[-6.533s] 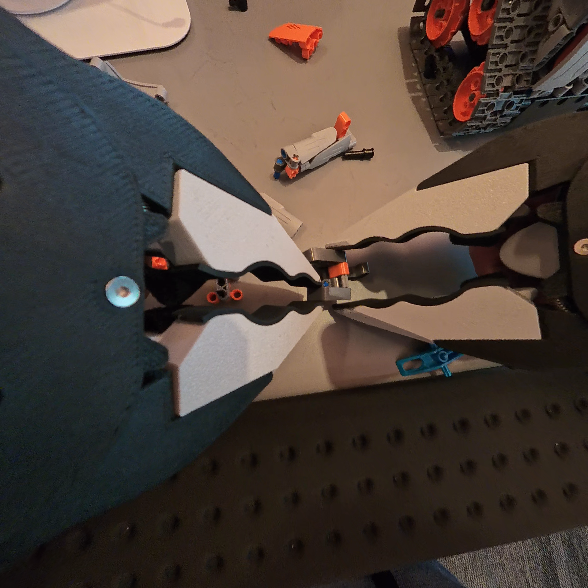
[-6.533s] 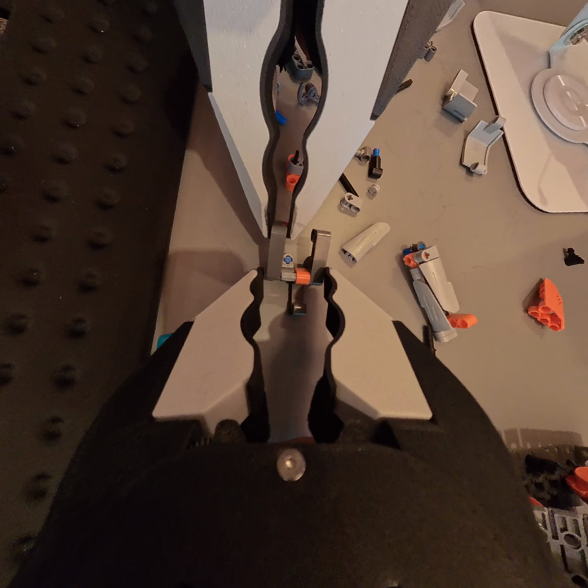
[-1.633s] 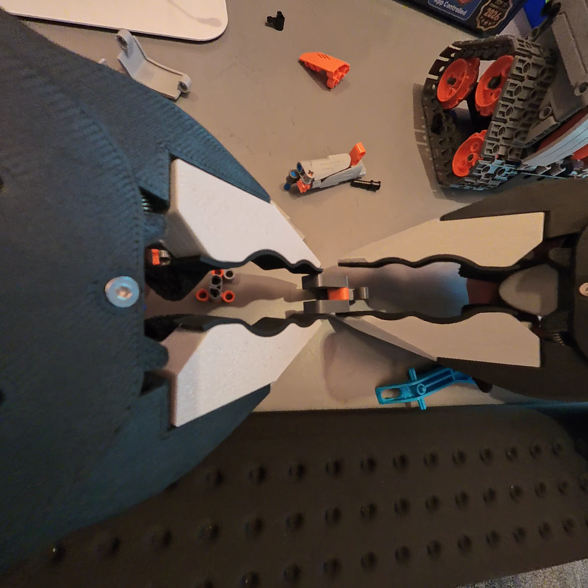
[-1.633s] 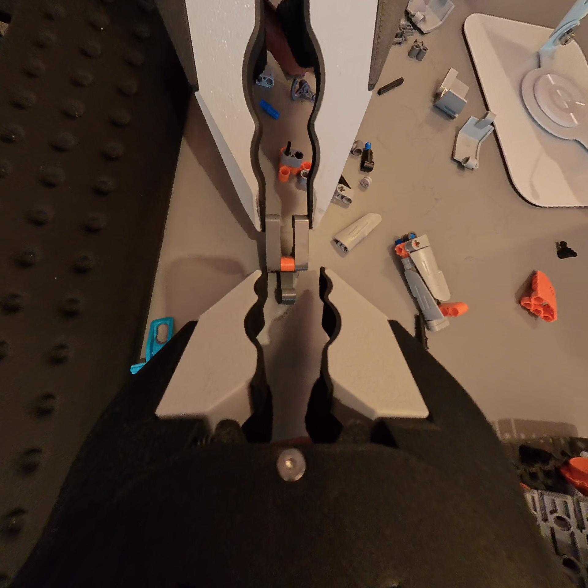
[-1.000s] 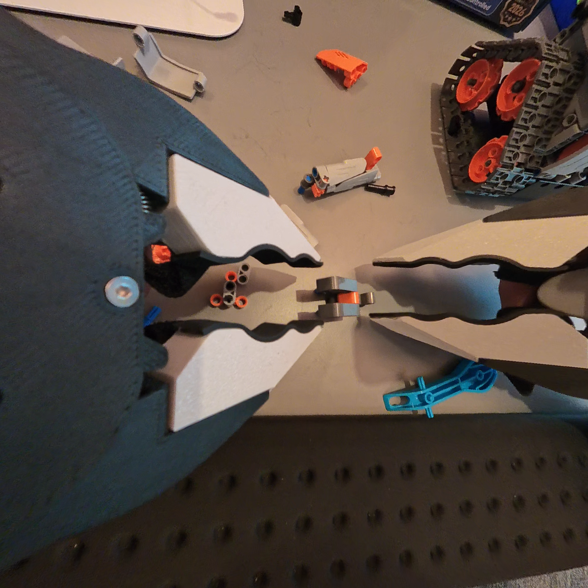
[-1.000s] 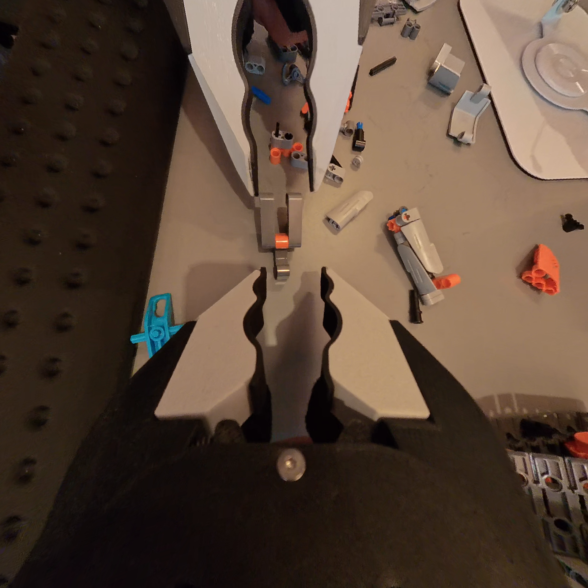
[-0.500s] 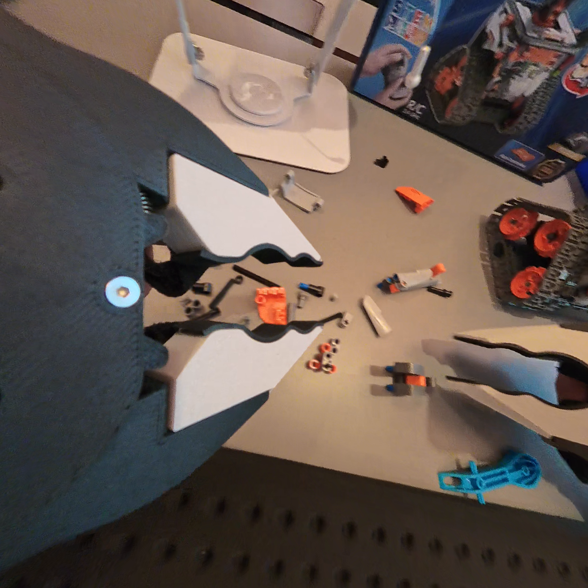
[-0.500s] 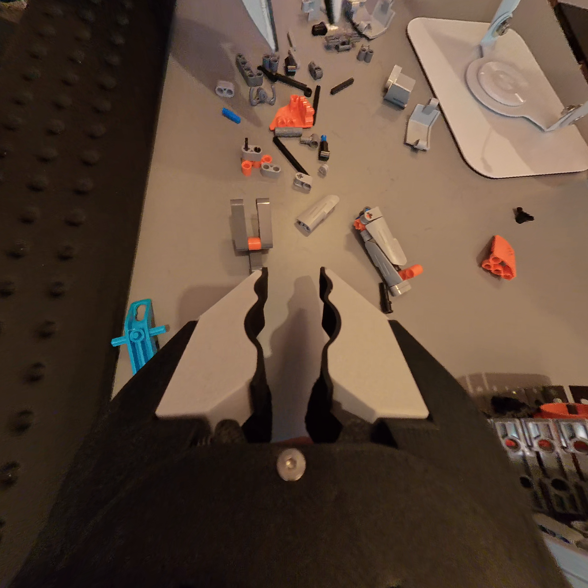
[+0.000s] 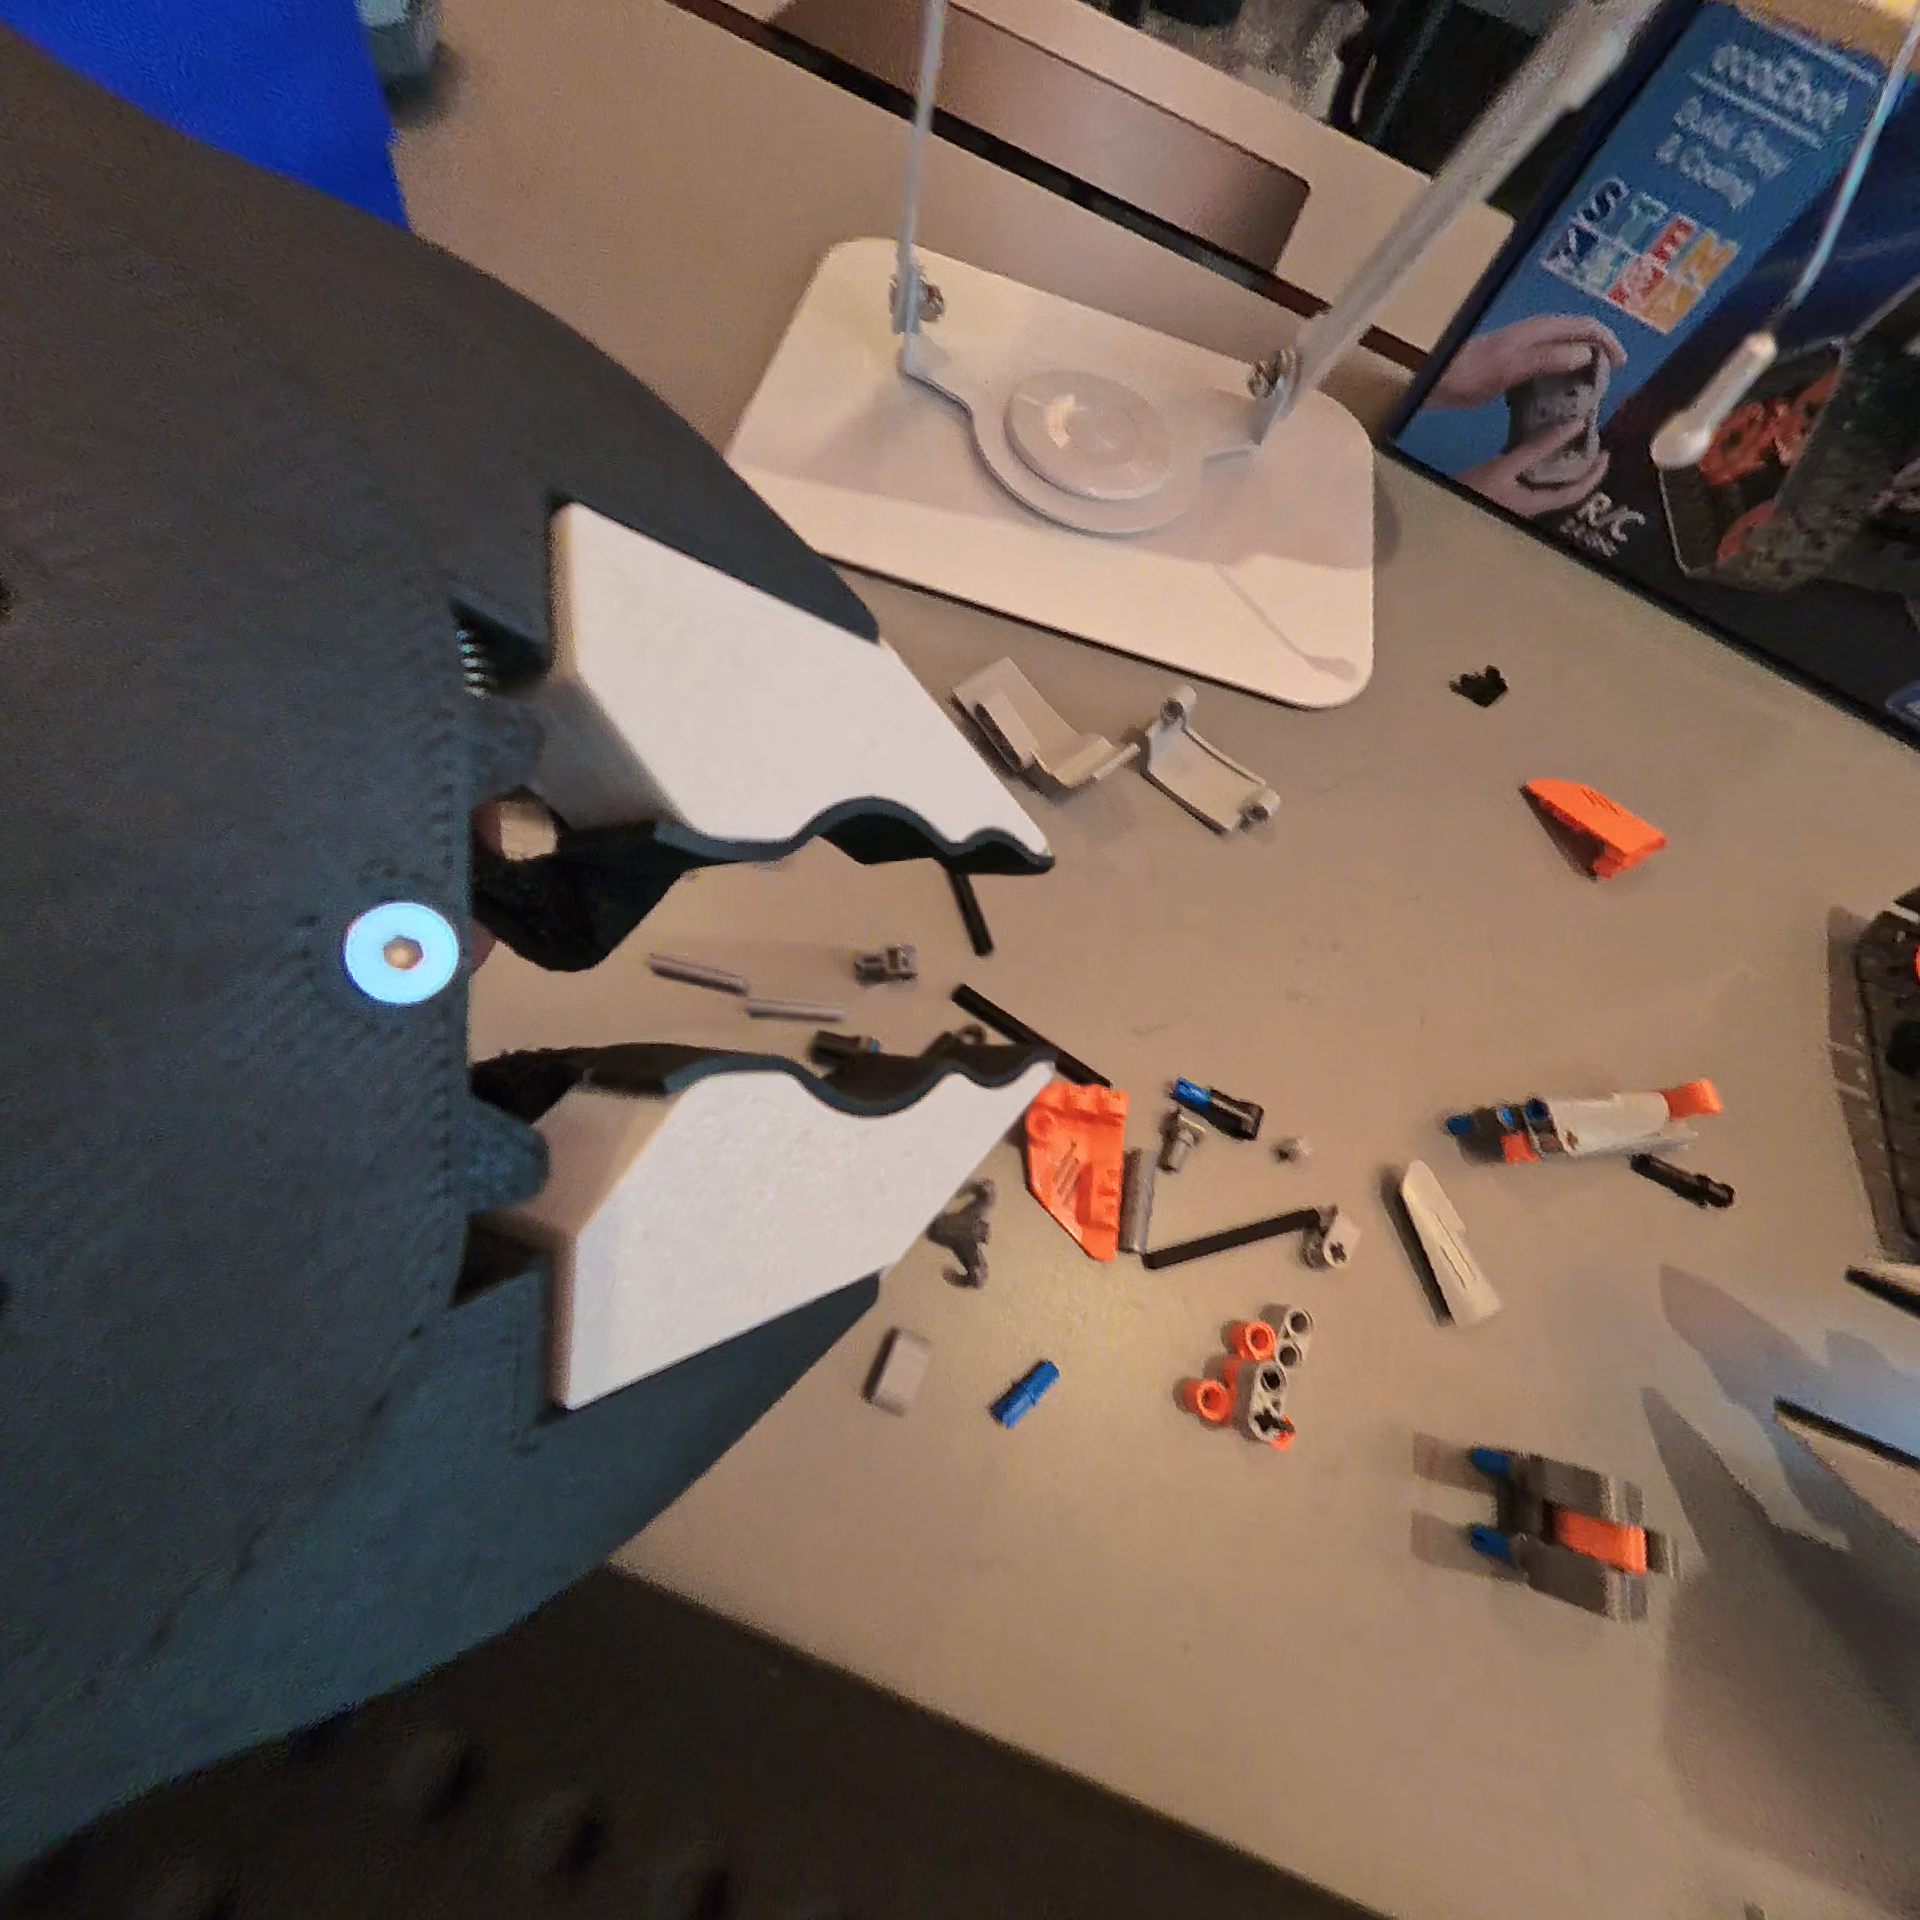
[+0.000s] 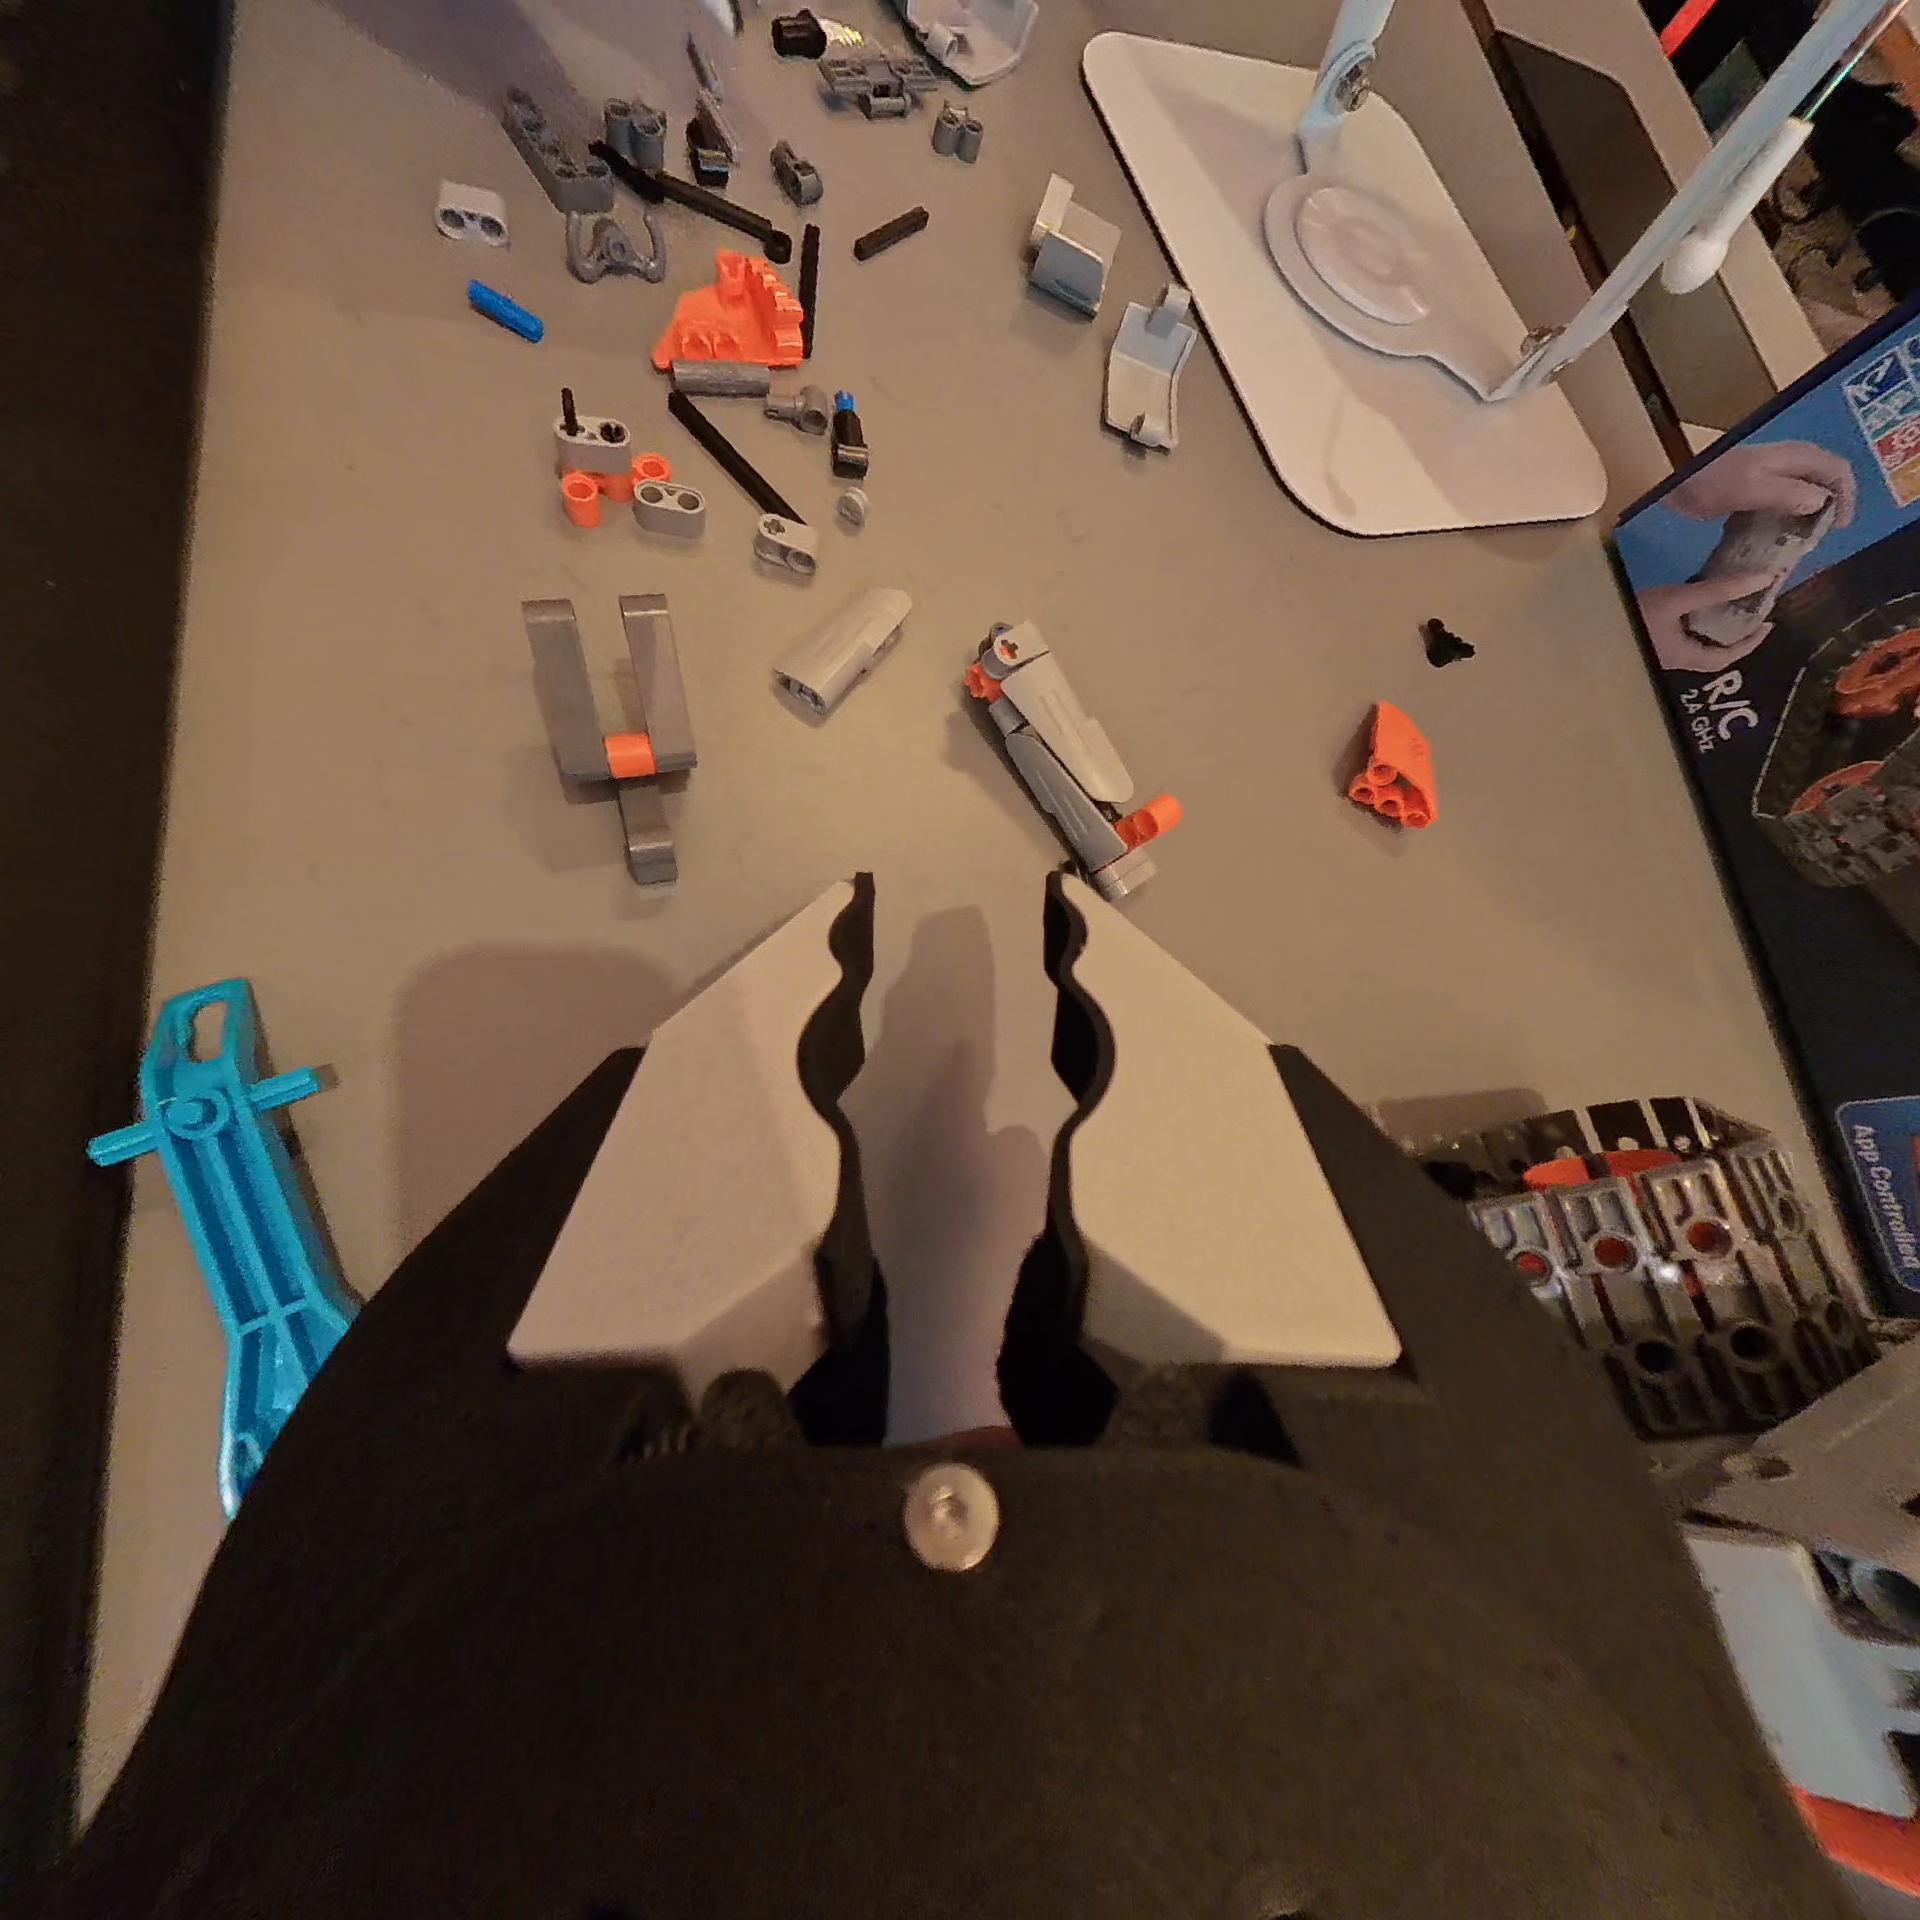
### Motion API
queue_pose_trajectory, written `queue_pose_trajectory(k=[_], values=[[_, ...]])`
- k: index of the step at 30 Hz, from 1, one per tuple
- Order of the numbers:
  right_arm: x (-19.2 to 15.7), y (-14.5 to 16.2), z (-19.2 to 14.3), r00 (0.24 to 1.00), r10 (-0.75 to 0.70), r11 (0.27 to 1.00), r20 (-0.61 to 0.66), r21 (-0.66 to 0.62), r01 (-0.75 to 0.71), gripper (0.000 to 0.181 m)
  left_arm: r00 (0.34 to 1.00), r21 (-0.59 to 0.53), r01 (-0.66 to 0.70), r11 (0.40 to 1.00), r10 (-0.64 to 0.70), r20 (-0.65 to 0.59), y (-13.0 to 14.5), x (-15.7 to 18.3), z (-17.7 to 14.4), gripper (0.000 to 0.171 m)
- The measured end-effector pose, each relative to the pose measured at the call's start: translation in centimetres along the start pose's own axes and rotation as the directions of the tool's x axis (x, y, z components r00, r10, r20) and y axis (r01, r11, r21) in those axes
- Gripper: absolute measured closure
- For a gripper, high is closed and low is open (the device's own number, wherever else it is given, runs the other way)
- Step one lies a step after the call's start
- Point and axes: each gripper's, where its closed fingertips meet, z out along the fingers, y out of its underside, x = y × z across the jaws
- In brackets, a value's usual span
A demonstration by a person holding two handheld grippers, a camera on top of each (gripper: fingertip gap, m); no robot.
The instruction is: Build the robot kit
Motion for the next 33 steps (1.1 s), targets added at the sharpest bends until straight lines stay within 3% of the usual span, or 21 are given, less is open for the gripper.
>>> queue_pose_trajectory(k=[5,11,23,28,33], values=[[-0.1,0.5,0.3,1.000,0.002,1.000,0.008,-0.012,-0.002,0.152,0.999,-0.081,0.034,0.996,-0.032,0.024,2.5,-0.9,-3.2,0.142],[-0.4,0.8,0.5,1.000,-0.004,1.000,0.027,-0.015,0.004,0.152,0.995,-0.209,-0.012,0.978,-0.009,-0.102,5.2,2.5,-3.7,0.142],[-0.8,1.4,0.8,0.998,0.012,1.000,0.058,-0.023,-0.010,0.152,0.967,-0.213,-0.045,0.976,-0.011,-0.253,5.7,6.6,-1.0,0.151],[-0.9,1.5,0.8,0.998,0.011,1.000,0.066,-0.022,-0.010,0.152,0.959,-0.179,-0.047,0.983,-0.006,-0.283,4.7,7.6,-0.2,0.164],[-1.1,1.5,0.9,0.997,0.009,1.000,0.077,-0.019,-0.007,0.153,0.953,-0.146,-0.060,0.988,0.013,-0.303,3.6,8.3,0.5,0.165]])
